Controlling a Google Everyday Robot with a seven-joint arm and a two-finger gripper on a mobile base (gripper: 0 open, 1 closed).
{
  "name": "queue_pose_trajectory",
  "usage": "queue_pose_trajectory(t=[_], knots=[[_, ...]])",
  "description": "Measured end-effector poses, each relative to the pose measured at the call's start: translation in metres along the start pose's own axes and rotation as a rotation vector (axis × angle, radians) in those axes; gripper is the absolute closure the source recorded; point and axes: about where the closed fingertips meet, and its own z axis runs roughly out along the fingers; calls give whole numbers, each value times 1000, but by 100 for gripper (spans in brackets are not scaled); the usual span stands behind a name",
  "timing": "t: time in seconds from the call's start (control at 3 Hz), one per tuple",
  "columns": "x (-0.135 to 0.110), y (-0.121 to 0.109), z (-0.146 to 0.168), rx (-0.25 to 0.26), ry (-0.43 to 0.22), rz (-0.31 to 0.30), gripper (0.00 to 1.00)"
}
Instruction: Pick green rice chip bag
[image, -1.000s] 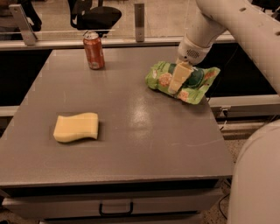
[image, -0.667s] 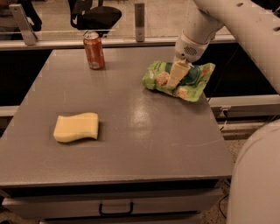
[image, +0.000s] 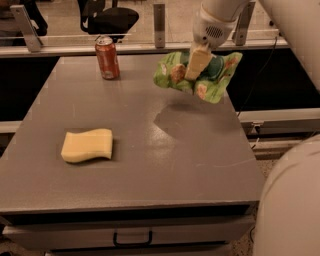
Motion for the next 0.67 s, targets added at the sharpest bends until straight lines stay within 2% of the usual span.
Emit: queue_pose_trajectory(t=[0.33,0.67], knots=[[-19,-4,-29,31,-15,-48,100],[-37,-1,-46,36,-42,-93,100]])
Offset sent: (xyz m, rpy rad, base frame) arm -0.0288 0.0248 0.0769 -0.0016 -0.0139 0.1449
